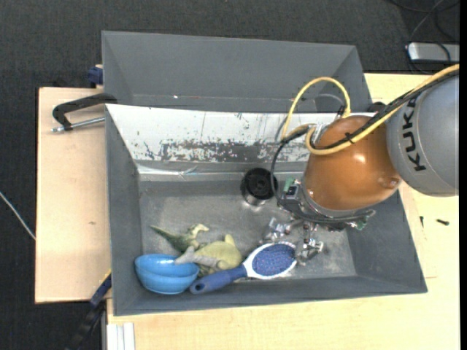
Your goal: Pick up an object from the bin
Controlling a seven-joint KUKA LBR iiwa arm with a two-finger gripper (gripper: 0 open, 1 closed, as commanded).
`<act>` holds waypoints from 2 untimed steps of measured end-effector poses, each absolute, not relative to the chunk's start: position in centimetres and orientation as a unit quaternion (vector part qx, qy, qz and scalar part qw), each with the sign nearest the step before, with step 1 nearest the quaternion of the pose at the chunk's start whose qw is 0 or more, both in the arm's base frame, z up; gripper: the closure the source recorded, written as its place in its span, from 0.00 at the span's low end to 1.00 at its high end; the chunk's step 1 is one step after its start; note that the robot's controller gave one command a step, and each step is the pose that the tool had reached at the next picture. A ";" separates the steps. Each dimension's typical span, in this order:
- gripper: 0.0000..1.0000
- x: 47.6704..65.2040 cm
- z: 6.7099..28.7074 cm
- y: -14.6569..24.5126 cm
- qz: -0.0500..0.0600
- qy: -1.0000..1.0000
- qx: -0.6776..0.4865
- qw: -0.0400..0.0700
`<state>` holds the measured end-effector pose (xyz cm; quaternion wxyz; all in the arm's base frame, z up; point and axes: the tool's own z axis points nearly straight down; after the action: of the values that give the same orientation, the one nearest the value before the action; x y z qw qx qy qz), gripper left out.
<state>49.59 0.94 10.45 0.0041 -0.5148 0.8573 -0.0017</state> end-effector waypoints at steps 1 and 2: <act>1.00 49.3 13.1 3.3 -0.001 0.871 -0.491 0.003; 1.00 53.0 17.1 3.5 -0.001 0.841 -0.541 0.004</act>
Offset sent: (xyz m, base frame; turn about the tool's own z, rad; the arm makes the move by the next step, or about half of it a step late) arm -0.0041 0.0227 0.0252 0.0553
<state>53.03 3.48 17.12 0.0041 -0.5408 0.8412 -0.0010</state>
